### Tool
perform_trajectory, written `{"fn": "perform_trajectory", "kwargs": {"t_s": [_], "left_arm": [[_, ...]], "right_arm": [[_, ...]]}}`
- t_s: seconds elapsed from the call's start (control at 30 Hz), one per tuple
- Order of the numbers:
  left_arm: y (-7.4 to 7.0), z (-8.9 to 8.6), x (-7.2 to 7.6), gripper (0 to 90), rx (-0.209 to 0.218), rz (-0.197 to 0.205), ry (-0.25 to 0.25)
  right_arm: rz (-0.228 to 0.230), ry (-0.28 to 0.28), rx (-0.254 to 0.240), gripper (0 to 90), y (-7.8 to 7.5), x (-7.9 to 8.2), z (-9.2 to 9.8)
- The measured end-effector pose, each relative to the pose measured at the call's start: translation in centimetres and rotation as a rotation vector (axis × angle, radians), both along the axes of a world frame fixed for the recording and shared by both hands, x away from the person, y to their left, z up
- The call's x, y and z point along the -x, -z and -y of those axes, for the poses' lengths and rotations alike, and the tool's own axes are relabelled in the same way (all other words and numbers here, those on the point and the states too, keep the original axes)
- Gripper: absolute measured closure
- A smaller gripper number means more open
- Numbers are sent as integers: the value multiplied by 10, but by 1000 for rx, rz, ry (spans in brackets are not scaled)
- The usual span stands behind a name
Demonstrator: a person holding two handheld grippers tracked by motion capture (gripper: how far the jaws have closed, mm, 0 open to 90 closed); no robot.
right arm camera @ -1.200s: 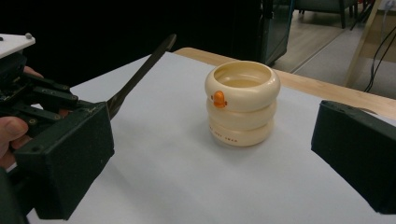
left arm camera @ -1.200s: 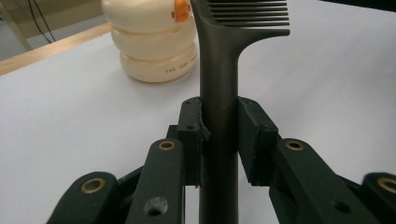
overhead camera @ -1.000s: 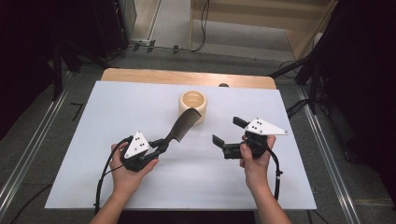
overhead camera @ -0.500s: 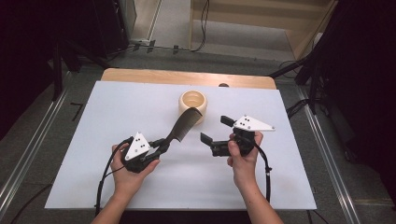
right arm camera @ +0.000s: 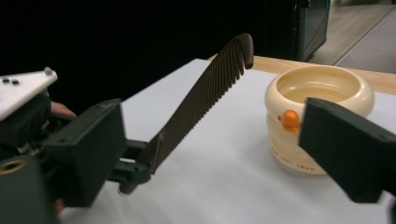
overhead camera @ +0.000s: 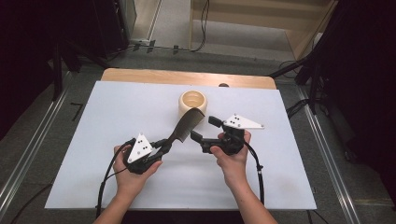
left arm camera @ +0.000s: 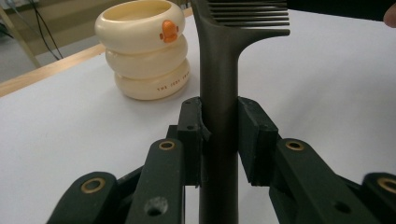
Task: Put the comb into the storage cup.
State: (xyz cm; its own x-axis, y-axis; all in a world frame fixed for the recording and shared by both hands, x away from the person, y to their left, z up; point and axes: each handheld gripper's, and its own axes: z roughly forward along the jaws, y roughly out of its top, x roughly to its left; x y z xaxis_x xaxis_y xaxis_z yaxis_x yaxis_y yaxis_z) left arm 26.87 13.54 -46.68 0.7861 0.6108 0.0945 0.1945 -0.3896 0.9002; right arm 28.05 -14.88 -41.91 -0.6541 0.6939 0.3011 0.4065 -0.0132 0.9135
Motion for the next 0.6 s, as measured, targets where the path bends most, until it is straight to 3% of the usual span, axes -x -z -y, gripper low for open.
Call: {"fn": "perform_trajectory", "kwargs": {"t_s": [0.2, 0.37, 0.6], "left_arm": [[2, 4, 2, 719, -6, 11, 4], [3, 6, 3, 720, -15, 17, 2], [4, 9, 4, 720, -25, 31, -5]], "right_arm": [[-34, 19, -33, 208, 2, -4, -5], [-45, 56, -26, 302, 3, -3, -12], [-68, 46, -73, 444, 5, -6, -15]]}}
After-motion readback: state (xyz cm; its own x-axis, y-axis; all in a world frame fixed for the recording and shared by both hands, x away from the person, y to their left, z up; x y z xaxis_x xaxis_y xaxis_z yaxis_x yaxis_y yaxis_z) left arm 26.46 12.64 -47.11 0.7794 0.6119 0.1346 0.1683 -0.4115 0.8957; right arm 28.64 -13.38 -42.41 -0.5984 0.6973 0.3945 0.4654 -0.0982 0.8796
